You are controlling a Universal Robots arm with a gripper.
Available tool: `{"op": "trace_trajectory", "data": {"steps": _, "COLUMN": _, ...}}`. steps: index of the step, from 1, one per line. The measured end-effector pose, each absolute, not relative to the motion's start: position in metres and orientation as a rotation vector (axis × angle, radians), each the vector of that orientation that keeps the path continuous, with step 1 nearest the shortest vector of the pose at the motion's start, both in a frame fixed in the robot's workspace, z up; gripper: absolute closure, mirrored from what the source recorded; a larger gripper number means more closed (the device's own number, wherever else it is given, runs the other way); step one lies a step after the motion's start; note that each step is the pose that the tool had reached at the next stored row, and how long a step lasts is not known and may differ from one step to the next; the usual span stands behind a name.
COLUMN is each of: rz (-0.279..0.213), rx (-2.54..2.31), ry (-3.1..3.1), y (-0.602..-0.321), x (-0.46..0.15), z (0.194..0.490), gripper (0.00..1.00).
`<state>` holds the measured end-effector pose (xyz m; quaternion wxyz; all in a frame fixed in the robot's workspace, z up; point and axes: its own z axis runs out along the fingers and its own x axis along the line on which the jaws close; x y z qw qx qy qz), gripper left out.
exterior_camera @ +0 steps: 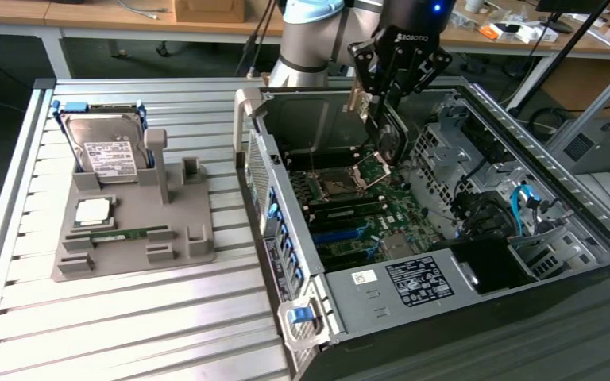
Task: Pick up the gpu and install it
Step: 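Pick up the gpu and move the gpu toward the slot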
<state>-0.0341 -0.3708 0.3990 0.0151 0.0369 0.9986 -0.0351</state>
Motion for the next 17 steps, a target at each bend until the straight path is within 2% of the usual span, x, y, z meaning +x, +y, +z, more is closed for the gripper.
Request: {"op": "trace_trajectory", "data": {"steps": 17, "rz": -0.109, "rx": 0.115, "ry": 3.107, "y": -0.3708, "x": -0.0341, "z": 0.3918, "gripper": 0.73}}
